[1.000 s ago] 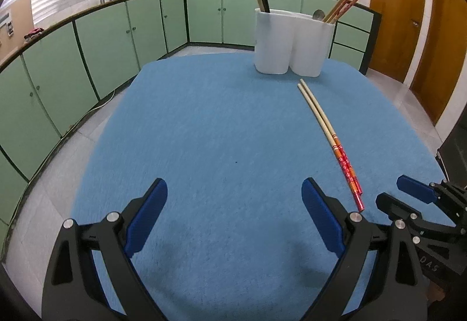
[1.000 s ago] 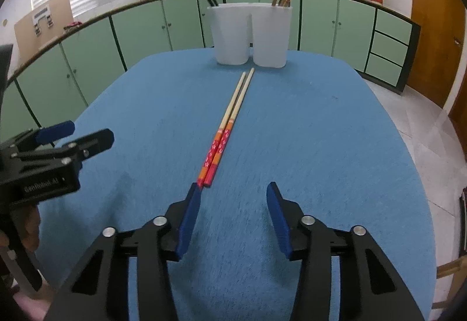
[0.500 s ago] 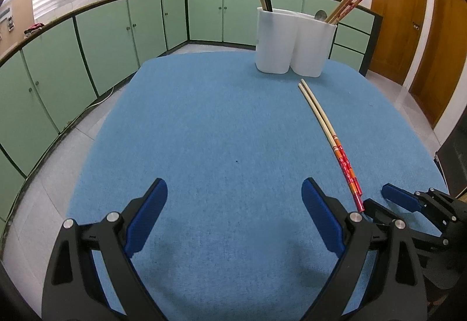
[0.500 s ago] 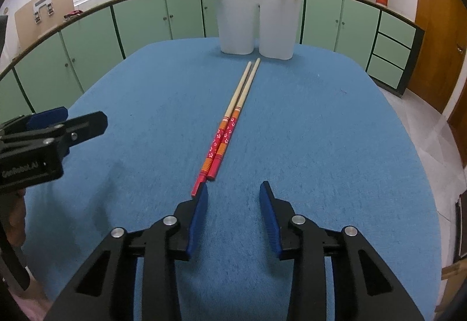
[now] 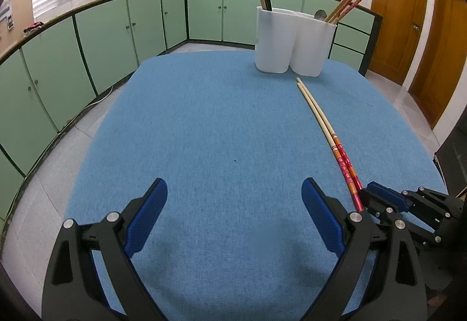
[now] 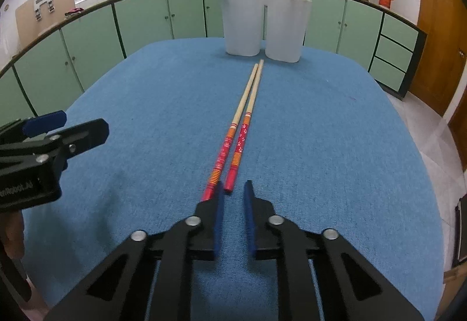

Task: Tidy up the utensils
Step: 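Grasp a red chopstick with the right tool while the left tool grasps the other red chopstick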

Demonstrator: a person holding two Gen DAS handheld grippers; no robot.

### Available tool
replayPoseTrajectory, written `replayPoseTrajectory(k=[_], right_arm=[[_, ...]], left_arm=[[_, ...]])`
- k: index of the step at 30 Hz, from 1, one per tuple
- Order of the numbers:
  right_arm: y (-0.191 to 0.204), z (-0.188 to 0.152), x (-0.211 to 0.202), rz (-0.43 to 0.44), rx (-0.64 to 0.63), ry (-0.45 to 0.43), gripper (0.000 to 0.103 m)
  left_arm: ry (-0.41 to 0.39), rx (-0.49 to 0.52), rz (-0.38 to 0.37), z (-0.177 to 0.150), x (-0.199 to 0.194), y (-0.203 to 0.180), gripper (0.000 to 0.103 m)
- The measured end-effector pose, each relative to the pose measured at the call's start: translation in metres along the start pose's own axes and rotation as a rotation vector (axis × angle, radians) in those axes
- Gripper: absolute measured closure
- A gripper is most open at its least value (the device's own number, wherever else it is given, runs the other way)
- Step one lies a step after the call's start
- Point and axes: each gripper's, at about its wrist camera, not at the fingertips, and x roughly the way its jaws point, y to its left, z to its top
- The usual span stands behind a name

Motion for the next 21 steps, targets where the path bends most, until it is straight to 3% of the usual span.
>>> replayPoseTrajectory(k=[8, 21], right_arm=[[-0.009, -0.004, -0.005, 0.006, 0.054, -0.008, 0.098], [-0.048, -0.018, -0.023, -0.022, 0.175, -0.004, 0.103]], left_arm=[[-0.007, 0.017, -0.019, -0.001, -0.003, -0.011, 0.013], [0.01, 0.02, -0.12, -0.008, -0.003, -0.058, 0.013]])
